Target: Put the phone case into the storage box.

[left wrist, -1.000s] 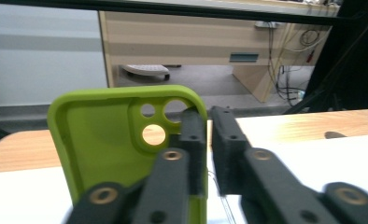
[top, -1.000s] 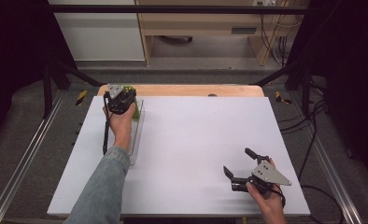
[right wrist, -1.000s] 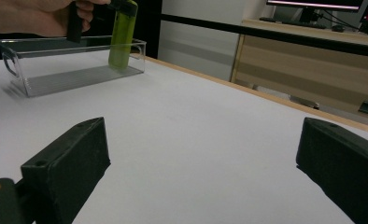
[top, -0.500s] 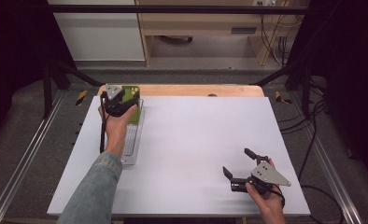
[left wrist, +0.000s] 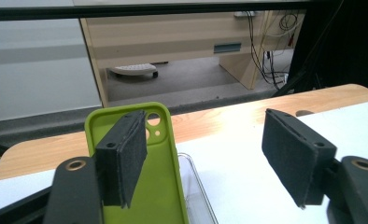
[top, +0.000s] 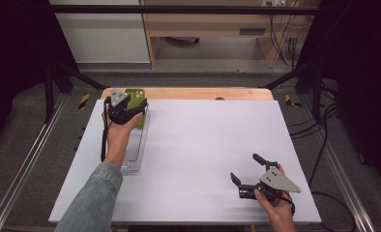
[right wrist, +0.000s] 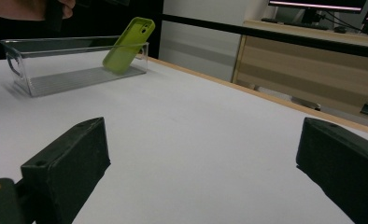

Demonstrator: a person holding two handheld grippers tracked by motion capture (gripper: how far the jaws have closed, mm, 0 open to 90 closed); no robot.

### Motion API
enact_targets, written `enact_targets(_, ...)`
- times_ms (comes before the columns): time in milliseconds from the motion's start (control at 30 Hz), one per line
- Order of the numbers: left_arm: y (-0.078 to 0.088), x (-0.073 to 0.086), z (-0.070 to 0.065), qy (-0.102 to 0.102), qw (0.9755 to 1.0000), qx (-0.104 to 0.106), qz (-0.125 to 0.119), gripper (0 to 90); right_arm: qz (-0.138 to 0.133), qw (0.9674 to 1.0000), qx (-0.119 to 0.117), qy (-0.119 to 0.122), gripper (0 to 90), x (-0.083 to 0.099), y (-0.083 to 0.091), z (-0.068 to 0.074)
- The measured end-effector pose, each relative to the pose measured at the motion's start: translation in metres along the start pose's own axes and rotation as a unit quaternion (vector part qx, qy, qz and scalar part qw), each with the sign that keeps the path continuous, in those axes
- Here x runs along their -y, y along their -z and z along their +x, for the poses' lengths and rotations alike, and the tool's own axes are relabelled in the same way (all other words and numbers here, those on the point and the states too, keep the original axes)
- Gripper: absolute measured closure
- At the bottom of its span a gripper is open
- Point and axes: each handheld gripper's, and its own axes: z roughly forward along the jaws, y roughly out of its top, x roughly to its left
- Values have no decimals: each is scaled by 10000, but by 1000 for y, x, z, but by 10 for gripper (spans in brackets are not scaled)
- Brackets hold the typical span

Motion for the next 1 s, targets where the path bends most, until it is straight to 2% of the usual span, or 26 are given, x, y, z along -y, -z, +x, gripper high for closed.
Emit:
enact_targets(200,3,1,-1,25,10000,66,-12,255,4,10000,4,-15,27,0,0,0)
enact_targets(467,7,2,-7,42,9997,207,95,160,17,10000,11,-38,26,0,0,0)
enact_targets(1000,27,2,-17,163,9988,457,22,97,47,9999,59,-102,25,0,0,0)
